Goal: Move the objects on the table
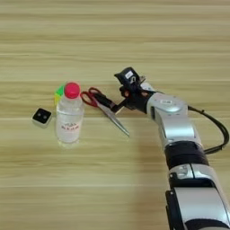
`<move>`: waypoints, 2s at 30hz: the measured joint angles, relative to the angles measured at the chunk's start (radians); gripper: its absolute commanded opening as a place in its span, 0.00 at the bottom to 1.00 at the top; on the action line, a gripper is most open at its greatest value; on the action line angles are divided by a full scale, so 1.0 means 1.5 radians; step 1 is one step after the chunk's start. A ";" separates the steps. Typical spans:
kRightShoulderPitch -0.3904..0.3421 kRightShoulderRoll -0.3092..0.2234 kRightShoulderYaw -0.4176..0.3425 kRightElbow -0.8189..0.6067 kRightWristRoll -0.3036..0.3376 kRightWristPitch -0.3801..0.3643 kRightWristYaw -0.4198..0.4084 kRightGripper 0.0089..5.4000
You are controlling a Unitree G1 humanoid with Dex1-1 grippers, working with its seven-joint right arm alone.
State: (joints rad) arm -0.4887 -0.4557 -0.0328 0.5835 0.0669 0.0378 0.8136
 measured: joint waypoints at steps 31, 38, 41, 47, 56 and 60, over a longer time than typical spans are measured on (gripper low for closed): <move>0.031 0.020 0.063 -0.036 -0.041 0.119 -0.014 0.99; 0.030 0.033 0.072 -0.038 -0.046 0.131 -0.028 0.99; 0.025 0.042 0.072 -0.030 -0.046 0.134 -0.036 0.99; 0.003 0.055 0.068 -0.004 -0.043 0.154 -0.058 0.99; -0.024 0.068 0.054 0.044 -0.032 0.164 -0.075 0.78; -0.030 0.068 0.052 0.055 -0.032 0.162 -0.076 0.67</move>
State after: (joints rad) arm -0.5339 -0.3542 0.0457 0.6660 0.0189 0.2809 0.6992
